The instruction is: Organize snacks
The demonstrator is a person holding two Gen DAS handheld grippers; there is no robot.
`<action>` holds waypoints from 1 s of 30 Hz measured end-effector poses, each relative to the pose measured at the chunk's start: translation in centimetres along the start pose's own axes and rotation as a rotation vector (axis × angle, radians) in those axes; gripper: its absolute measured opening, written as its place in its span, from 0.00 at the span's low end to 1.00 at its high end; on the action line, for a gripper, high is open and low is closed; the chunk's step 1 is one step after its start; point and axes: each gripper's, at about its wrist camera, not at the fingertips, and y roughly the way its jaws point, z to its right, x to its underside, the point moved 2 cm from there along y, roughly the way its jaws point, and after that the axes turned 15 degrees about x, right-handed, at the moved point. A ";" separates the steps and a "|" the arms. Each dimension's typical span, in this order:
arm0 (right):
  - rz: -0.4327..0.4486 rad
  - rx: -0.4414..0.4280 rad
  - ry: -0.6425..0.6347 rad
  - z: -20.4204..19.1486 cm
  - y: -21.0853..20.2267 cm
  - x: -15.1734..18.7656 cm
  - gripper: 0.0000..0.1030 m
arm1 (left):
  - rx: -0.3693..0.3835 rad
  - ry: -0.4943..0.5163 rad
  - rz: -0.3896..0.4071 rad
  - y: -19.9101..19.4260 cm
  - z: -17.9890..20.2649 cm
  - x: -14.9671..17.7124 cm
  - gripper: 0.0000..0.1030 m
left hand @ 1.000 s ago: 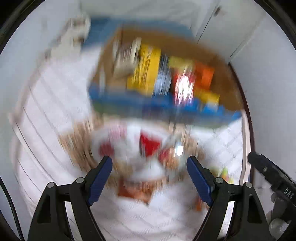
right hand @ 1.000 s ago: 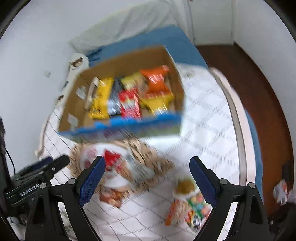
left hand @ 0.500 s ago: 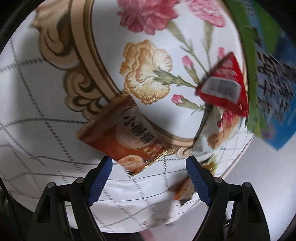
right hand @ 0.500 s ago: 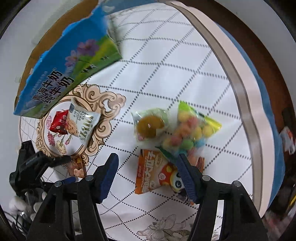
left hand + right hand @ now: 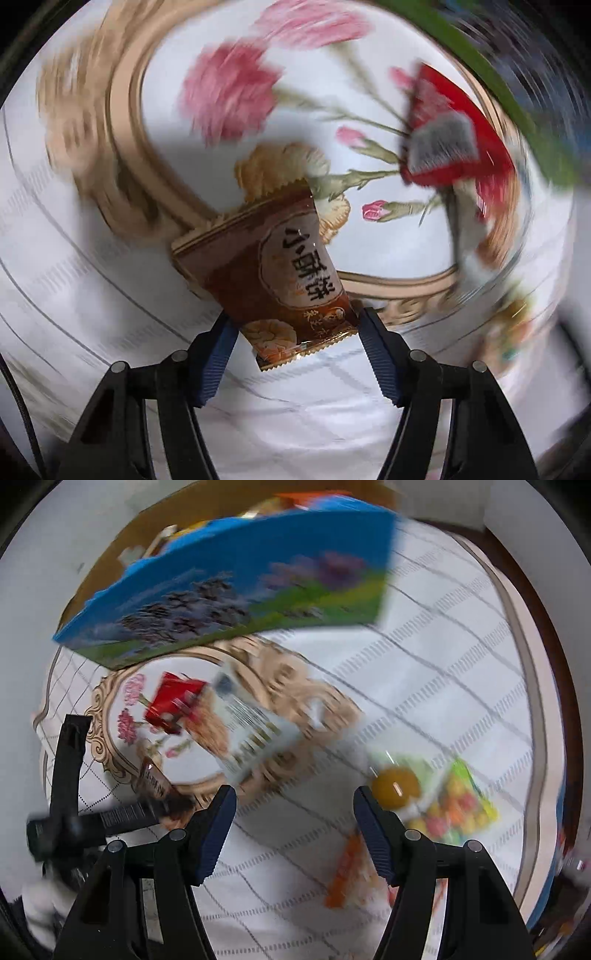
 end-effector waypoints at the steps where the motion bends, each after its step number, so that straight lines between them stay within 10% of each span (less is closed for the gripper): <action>1: 0.012 -0.001 -0.023 -0.7 0.1 -0.7 0.67 | -0.066 0.072 0.003 -0.1 0.4 0.1 0.63; 7: 0.032 0.034 -0.229 -6.9 2.7 -4.3 0.67 | -0.215 0.292 -0.014 0.1 1.3 -0.3 0.64; 19: -0.181 -0.041 -0.137 -6.3 7.2 -3.4 0.63 | 0.146 -0.160 0.087 -1.6 -3.8 -1.6 0.80; 30: -0.242 -0.137 -0.043 -4.6 7.0 -1.1 0.78 | -0.138 0.128 0.137 -2.7 -0.3 -2.5 0.80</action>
